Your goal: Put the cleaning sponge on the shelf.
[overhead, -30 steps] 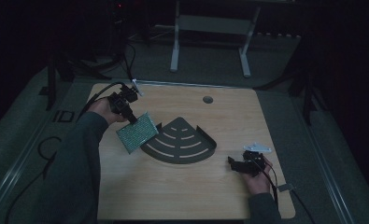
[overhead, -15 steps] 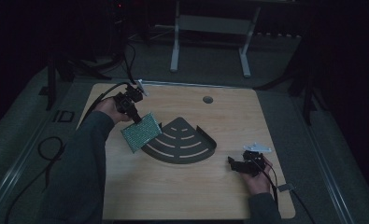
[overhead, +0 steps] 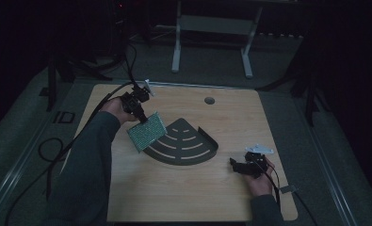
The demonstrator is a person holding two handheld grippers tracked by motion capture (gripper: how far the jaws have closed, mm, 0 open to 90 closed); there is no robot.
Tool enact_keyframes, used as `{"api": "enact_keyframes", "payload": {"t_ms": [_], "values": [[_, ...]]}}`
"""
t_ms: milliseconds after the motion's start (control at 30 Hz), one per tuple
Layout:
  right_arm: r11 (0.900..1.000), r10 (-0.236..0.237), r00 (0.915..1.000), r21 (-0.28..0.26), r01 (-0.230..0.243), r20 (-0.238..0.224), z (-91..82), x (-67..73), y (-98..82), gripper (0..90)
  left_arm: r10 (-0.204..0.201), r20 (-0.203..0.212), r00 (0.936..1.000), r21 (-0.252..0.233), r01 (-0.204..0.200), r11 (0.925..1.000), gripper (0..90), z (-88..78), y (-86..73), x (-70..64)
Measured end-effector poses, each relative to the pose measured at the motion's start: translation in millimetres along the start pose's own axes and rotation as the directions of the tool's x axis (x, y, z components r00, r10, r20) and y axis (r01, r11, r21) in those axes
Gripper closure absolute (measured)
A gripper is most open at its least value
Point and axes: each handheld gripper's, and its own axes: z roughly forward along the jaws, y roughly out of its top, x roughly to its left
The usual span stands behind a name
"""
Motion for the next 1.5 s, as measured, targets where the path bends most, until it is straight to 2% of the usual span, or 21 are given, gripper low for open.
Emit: {"api": "enact_keyframes", "payload": {"t_ms": [200, 233, 333, 833, 1000, 1233, 1500], "values": [[1.000, 0.000, 1.0000, 0.000, 0.000, 0.000, 0.0, 0.0, 0.0, 14.9, -0.008, -0.004, 1.0000, -0.005, 0.008, 1.0000, 90.0, 3.8, 4.0, -0.1], [1.000, 0.000, 1.0000, 0.000, 0.000, 0.000, 0.0, -0.1, 0.0, 14.9, -0.016, -0.016, 0.9998, -0.016, 0.015, 0.9998, 90.0, 5.9, 5.5, -0.3], [1.000, 0.000, 1.0000, 0.000, 0.000, 0.000, 0.0, -0.1, 0.0, 14.9, -0.028, -0.014, 0.9995, -0.018, 0.027, 0.9995, 90.0, 7.9, 7.1, 0.4], [1.000, -0.001, 1.0000, 0.000, 0.001, -0.001, 0.0, -0.2, 0.0, 14.9, -0.023, -0.021, 0.9995, -0.022, 0.023, 0.9995, 90.0, 12.2, 14.9, -2.2], [1.000, -0.003, 1.0000, 0.000, 0.003, -0.002, 0.0, -0.4, 0.0, 14.9, -0.013, -0.040, 0.9991, -0.014, 0.013, 0.9998, 90.0, 15.9, 22.2, -6.7], [1.000, -0.003, 1.0000, 0.000, 0.003, -0.002, 0.0, -0.4, 0.0, 14.9, -0.025, -0.048, 0.9985, -0.033, 0.024, 0.9992, 90.0, 19.4, 27.1, -6.7], [1.000, -0.003, 1.0000, 0.000, 0.003, -0.003, 0.1, -0.5, 0.1, 14.8, -0.016, -0.052, 0.9985, -0.041, 0.014, 0.9991, 90.0, 23.6, 29.9, -7.9]]}}
